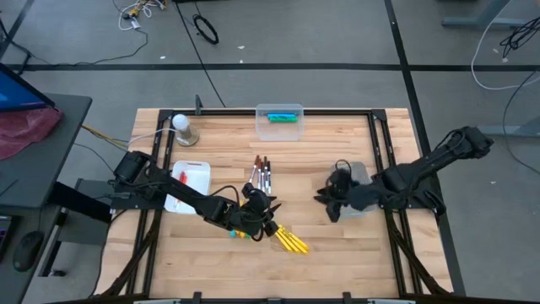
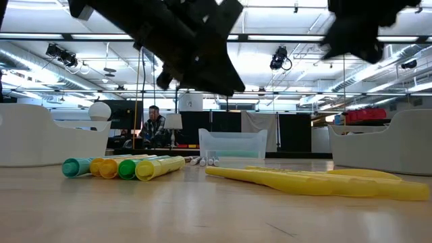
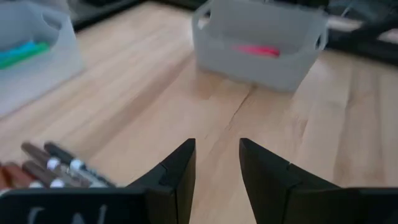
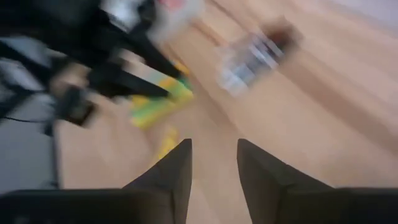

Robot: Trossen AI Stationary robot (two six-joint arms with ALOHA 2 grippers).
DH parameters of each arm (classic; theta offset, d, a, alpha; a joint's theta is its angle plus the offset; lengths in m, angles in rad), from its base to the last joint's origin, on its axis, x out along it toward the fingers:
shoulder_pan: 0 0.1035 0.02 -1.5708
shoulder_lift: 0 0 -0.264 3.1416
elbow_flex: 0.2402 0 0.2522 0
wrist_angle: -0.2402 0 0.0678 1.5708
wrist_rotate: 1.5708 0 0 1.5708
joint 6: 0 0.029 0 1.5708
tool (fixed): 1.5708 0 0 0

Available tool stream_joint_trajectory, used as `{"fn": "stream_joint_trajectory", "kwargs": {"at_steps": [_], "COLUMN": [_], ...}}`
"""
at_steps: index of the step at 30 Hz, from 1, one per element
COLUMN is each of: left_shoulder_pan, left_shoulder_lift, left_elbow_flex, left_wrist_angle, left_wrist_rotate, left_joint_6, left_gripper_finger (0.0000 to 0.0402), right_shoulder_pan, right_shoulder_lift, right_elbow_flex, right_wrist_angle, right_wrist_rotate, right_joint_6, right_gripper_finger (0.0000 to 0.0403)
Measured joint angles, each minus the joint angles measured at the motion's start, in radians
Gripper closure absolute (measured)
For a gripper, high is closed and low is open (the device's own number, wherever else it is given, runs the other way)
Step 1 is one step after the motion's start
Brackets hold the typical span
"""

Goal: Pick & Place Markers
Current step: Put the light brown marker pen into the white bin

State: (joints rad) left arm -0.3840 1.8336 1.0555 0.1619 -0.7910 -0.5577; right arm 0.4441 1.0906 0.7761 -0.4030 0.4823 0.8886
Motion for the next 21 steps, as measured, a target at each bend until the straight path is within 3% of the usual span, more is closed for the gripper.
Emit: {"fn": "stream_joint_trajectory", "kwargs": {"at_steps": [4, 9, 15, 21], "left_shoulder_pan": [0.0, 0.0, 0.03, 0.14], "left_shoulder_lift": [-0.054, -0.147, -0.218, -0.192], "left_elbow_flex": [0.001, 0.0, 0.0, 0.0], "left_wrist_angle": [-0.042, -0.235, -0.5, -0.664], "left_wrist_rotate": [-0.028, -0.102, -0.138, 0.042], "left_joint_6": [0.052, 0.015, -0.205, -0.376], "left_gripper_finger": [0.0273, 0.0273, 0.0273, 0.0273], "right_shoulder_pan": [0.075, 0.135, 0.14, 0.137], "right_shoulder_lift": [0.08, 0.234, 0.422, 0.495], "right_elbow_flex": [0.001, 0.001, 0.001, 0.0], "right_wrist_angle": [0.297, 0.57, 0.712, 0.712], "right_wrist_rotate": [0.078, 0.079, 0.079, 0.078], "right_joint_6": [-0.26, -0.507, -0.535, -0.529], "right_gripper_finger": [0.028, 0.028, 0.028, 0.028]}}
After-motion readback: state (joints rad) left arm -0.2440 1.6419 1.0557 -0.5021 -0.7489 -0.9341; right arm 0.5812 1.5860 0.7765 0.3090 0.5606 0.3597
